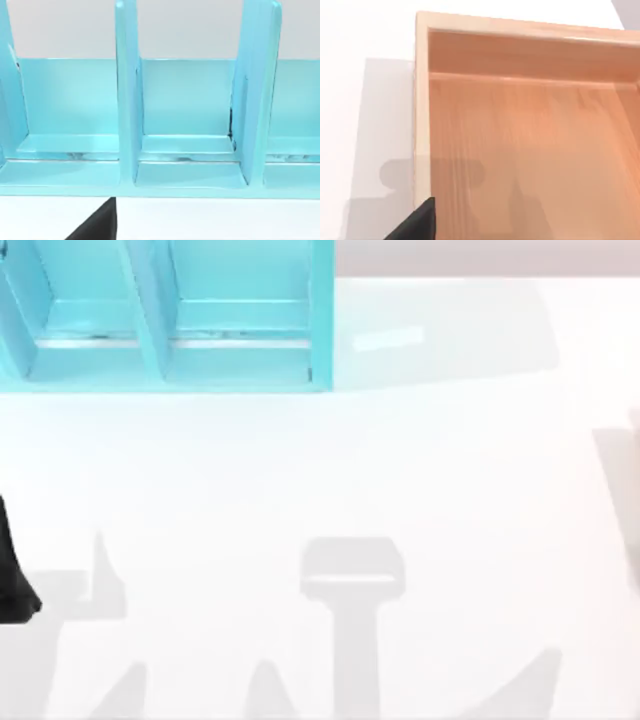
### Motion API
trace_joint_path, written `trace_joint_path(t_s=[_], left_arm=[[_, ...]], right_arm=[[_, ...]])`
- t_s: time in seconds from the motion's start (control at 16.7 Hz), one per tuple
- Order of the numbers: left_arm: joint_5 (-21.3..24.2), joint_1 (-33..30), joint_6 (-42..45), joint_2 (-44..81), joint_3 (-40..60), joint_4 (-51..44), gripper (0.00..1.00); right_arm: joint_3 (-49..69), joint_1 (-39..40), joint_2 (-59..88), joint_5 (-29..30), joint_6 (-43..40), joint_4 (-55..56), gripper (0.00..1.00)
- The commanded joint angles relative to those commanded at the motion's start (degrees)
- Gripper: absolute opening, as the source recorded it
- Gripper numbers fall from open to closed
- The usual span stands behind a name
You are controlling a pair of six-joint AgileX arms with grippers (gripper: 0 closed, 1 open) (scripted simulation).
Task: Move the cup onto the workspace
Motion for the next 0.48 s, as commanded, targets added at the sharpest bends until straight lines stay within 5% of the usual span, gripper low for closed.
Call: trace_joint_path(t_s=[0.48], left_arm=[[0.0, 0.0, 0.0, 0.0, 0.0, 0.0, 1.0]], right_arm=[[32.3, -15.3, 42.3, 0.1, -14.9, -31.3, 1.0]])
